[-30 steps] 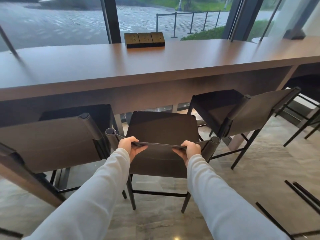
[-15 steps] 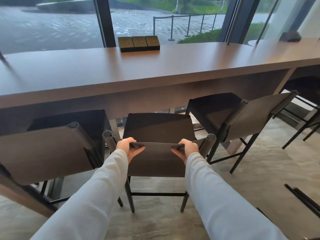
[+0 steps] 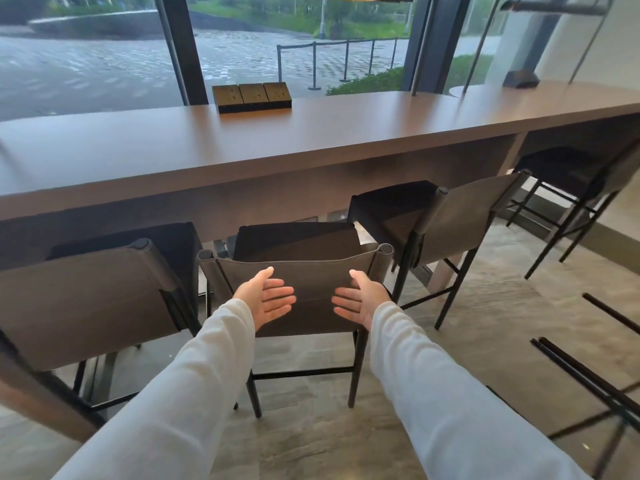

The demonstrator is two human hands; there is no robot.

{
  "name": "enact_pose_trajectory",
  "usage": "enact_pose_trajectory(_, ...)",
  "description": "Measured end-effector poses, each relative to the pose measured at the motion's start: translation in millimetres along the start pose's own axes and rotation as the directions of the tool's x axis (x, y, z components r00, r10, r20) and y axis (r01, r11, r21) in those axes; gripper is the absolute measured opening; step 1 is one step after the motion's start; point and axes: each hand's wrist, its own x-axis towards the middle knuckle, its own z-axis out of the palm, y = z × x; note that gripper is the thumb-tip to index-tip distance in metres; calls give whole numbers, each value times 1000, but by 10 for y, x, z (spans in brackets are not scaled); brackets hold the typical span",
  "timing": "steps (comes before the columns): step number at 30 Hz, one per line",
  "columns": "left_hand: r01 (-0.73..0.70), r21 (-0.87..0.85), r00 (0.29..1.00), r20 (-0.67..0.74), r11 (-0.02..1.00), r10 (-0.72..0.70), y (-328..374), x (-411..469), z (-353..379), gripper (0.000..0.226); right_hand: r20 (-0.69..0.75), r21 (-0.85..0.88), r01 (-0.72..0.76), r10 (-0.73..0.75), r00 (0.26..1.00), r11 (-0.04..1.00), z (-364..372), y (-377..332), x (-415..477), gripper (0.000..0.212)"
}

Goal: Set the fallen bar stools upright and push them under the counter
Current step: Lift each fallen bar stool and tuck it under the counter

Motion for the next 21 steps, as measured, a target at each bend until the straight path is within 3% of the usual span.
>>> enact_pose_trajectory(10,-74,88,977,206,993,54,-512,-600,881,29,-92,140,122,-109,990,983,-1011,312,-943,35)
enact_pose_trajectory(21,-130,291,904,428,948,-7,-1292,-1206,2550,23,-335,175,288,-218,917,941,-3020,423,-2202,25)
